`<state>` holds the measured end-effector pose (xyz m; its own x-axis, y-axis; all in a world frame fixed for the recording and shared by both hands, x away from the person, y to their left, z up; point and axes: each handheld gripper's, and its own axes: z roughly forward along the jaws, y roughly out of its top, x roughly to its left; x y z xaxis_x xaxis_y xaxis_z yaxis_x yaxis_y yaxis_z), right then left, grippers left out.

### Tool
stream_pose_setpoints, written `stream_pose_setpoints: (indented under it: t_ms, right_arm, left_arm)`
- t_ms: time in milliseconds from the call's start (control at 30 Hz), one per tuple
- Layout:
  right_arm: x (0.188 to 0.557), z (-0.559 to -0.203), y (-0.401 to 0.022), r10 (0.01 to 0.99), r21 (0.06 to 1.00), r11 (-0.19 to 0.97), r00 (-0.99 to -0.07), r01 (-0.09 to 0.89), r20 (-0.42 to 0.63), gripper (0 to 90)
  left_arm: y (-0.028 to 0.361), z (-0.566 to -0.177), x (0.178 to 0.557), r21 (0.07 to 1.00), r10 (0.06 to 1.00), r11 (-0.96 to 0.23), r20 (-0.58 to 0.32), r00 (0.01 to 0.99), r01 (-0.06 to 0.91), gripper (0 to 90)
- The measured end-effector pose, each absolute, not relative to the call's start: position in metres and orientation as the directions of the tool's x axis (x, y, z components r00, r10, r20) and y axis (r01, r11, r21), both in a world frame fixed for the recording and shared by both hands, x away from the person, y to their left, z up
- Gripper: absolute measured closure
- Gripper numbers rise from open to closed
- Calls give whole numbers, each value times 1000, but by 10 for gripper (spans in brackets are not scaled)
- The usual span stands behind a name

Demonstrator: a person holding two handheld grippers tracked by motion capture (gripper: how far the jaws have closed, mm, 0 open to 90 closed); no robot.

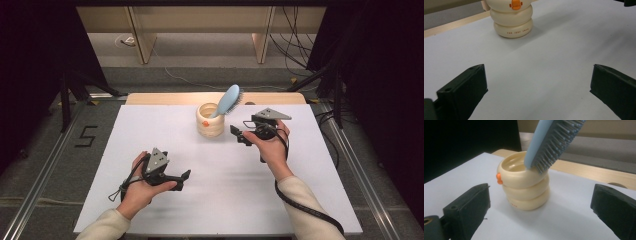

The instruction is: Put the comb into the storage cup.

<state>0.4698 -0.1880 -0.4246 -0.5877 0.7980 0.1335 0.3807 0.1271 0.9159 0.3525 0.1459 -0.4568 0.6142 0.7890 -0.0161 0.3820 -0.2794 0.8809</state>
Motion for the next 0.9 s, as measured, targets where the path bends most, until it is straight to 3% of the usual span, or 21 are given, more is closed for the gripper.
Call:
stream_pose_setpoints:
  t_ms: [900]
  right_arm:
    - [431,-429,-212,771,913,184,-630,365,96,58]
  left_arm:
    - [146,-457,352,881,790,-279,-15,613,381,0]
